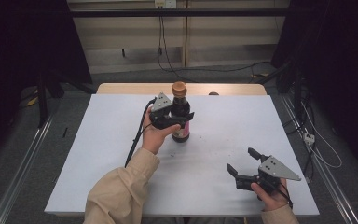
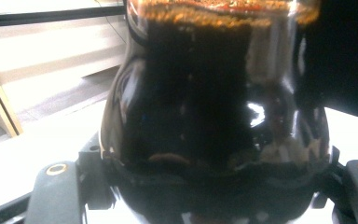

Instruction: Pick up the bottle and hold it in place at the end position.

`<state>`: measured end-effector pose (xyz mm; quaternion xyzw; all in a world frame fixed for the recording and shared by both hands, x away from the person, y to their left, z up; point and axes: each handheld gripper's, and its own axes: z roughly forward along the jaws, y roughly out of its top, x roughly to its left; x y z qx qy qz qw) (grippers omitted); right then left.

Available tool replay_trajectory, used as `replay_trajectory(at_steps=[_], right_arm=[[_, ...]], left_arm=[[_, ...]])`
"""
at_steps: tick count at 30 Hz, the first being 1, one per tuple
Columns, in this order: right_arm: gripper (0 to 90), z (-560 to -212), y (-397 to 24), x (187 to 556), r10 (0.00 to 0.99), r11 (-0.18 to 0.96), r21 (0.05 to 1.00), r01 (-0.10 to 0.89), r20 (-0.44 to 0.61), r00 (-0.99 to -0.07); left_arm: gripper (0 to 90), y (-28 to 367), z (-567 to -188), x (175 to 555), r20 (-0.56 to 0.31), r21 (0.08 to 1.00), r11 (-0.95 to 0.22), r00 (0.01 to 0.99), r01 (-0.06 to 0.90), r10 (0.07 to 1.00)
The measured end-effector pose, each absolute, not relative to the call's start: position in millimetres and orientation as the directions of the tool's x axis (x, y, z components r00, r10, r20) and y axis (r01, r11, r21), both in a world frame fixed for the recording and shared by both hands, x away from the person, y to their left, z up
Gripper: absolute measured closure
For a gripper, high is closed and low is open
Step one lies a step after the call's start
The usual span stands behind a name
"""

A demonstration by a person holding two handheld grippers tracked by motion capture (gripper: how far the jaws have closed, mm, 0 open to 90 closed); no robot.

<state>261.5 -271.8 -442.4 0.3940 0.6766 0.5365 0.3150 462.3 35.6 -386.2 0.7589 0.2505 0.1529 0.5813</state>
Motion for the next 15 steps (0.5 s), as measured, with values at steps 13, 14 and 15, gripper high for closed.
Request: replay_trajectory(at_steps=[13,14,15], right_arm=[[4.9,-443,-272,262,0.871,0.113,0.974,0.198,-0.001,-0.492],[4.9,-443,-272,262,0.871,0.113,0.973,0.199,-0.001,-0.490],[4.9,-443,-273,262,0.872,0.113,0.973,0.199,-0.001,-0.490]], left_arm=[[26.2,29,-392,473,-0.045,0.959,-0.209,0.830,0.192,0.556],[26.2,29,-393,473,-0.046,0.959,-0.209,0.831,0.192,0.554],[26.2,28,-393,474,-0.052,0.959,-0.204,0.830,0.196,0.556]])
